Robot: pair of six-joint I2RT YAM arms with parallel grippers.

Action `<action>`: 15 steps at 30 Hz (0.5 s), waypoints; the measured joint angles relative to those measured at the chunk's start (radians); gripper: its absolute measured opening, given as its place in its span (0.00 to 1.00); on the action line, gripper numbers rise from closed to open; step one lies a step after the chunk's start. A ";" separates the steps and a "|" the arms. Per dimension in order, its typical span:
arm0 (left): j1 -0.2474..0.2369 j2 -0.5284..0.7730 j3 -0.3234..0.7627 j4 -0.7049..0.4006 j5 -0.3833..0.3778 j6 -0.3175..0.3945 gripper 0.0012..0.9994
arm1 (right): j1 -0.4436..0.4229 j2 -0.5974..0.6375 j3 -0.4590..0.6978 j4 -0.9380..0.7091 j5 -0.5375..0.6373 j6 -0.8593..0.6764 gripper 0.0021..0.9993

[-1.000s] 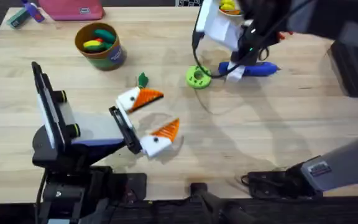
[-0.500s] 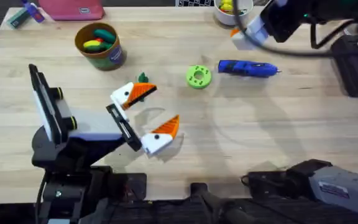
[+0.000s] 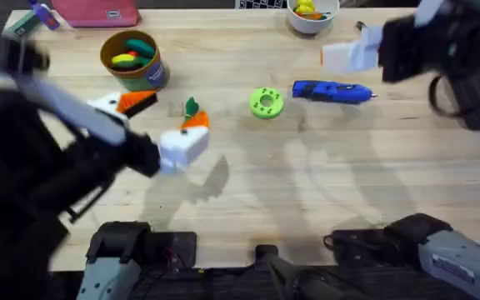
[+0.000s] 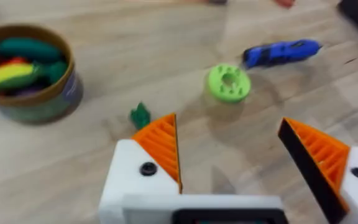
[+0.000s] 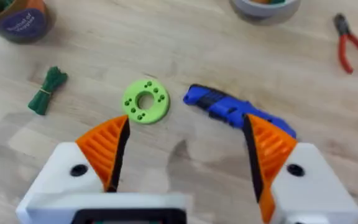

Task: Pick up the gripper from the table and insert it into the empty holder that is missing its gripper. Then pick up a screw, insert it into the mounting hole, and use the screwdriver to tighten it. Finally, clean up the table by picking up the vegetable and placing it into the bucket.

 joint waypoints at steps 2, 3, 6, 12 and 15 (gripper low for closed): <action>0.000 0.118 0.082 -0.058 -0.047 0.004 0.99 | -0.006 -0.046 -0.079 0.025 -0.001 0.045 0.99; 0.000 0.163 0.109 -0.077 -0.065 0.004 0.99 | -0.009 -0.066 -0.109 0.034 -0.001 0.057 0.99; 0.000 0.331 0.210 -0.123 -0.106 0.006 0.99 | -0.030 -0.146 -0.213 0.053 -0.004 0.104 0.99; 0.000 0.562 0.336 -0.145 -0.141 0.007 0.99 | -0.084 -0.264 -0.305 0.037 -0.004 0.147 0.99; -0.006 0.648 0.413 -0.185 -0.182 0.007 0.99 | -0.089 -0.281 -0.305 0.020 -0.004 0.153 0.99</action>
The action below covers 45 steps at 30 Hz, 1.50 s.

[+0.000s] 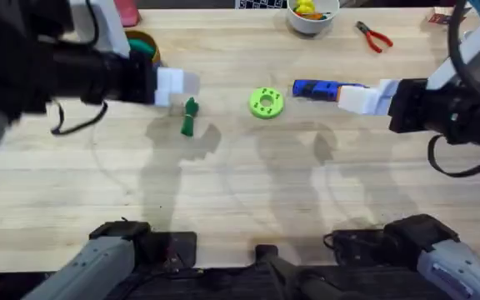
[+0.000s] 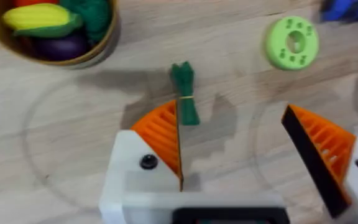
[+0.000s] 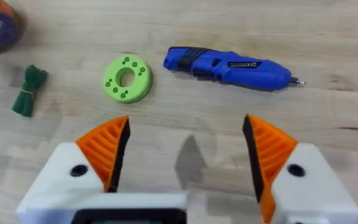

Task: Pick up the gripper from the table and insert it into the empty holder that is missing its gripper. Then pick up a screw, insert it into the mounting hole, and use the screwdriver to tighten it. Finally, clean up the table by picking up the vegetable and placing it into the bucket.

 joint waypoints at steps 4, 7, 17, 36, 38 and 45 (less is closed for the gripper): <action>-0.041 0.141 0.125 -0.102 -0.116 -0.030 0.99 | 0.000 0.000 0.000 -0.001 0.000 0.003 0.99; -0.082 0.261 0.188 -0.155 -0.178 -0.069 0.99 | 0.000 0.000 0.000 -0.001 0.000 0.003 0.99; -0.158 0.614 0.208 -0.098 -0.239 -0.165 0.99 | 0.000 -0.001 0.000 -0.004 0.000 0.003 1.00; -0.184 0.781 0.221 -0.070 -0.265 -0.205 0.02 | 0.000 0.000 0.000 -0.004 0.000 0.006 0.99; -0.184 0.780 0.221 -0.072 -0.263 -0.210 0.02 | 0.000 0.000 0.000 -0.004 0.000 0.006 1.00; -0.180 0.694 0.298 -0.161 -0.261 -0.215 0.02 | 0.000 -0.001 -0.001 -0.004 0.000 0.006 0.99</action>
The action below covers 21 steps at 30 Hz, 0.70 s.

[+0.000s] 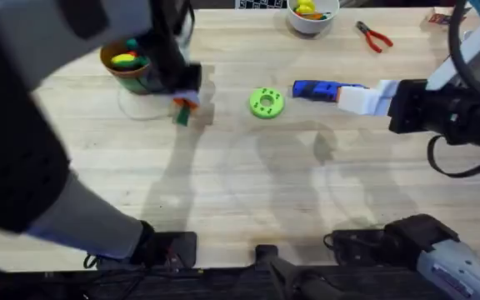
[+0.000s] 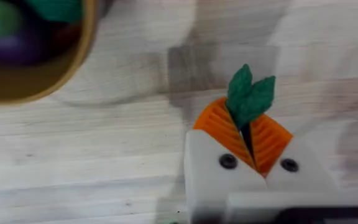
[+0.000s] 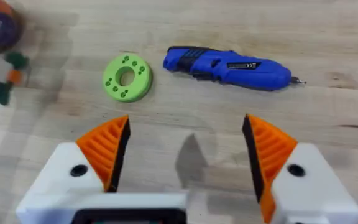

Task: Pick up the gripper from the table and insert it into the empty holder that is missing its gripper. Then pick up a screw, insert it into the mounting hole, and use the screwdriver to tighten it. Finally, clean up the table by picking up the vegetable and placing it into the bucket.

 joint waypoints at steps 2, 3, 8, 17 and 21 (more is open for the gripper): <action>0.010 -0.051 0.065 -0.036 -0.005 0.000 0.02 | 0.000 0.000 0.000 0.000 0.000 0.000 0.99; 0.019 -0.076 0.098 -0.050 -0.009 0.000 0.02 | 0.000 0.000 0.000 0.000 0.000 0.000 0.99; 0.106 -0.191 0.251 -0.073 -0.035 0.016 0.02 | 0.000 0.000 0.000 0.000 0.000 0.000 0.99; 0.277 -0.182 0.303 -0.010 -0.061 0.091 0.02 | 0.000 0.000 0.000 0.000 0.000 0.000 0.99; 0.316 -0.120 0.303 0.043 -0.063 0.129 0.02 | 0.000 0.000 0.000 0.000 0.000 0.000 0.99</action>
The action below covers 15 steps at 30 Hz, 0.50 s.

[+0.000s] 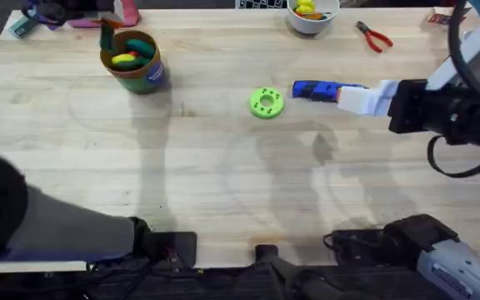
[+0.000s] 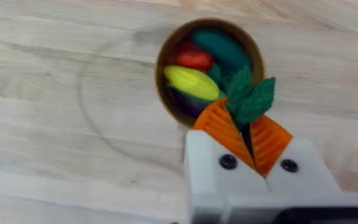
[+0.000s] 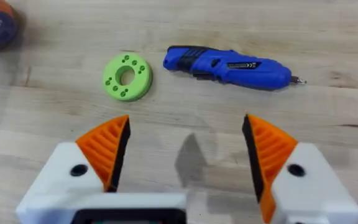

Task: Pick up the gripper from the table and insert it into the empty holder that is missing its gripper. Then pick up a screw, insert it into the mounting hole, and use the screwdriver to tighten it. Finally, clean up the table by picking up the vegetable and placing it into the bucket.

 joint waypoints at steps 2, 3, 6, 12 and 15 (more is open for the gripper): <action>0.007 0.042 0.000 0.028 0.000 0.019 0.02 | 0.000 0.000 0.000 0.000 0.000 0.000 0.99; 0.009 0.062 0.000 0.043 0.000 0.025 0.02 | 0.000 0.000 0.000 0.000 0.000 0.000 0.99; 0.010 0.124 0.000 0.092 0.000 0.038 0.02 | 0.000 0.000 0.000 0.000 0.000 0.000 0.99; 0.010 0.175 -0.002 0.120 0.000 0.057 0.12 | 0.000 0.000 0.000 0.000 0.000 0.000 0.99; 0.010 0.170 -0.002 0.123 0.000 0.057 0.60 | 0.000 0.000 0.000 0.000 0.000 0.000 0.99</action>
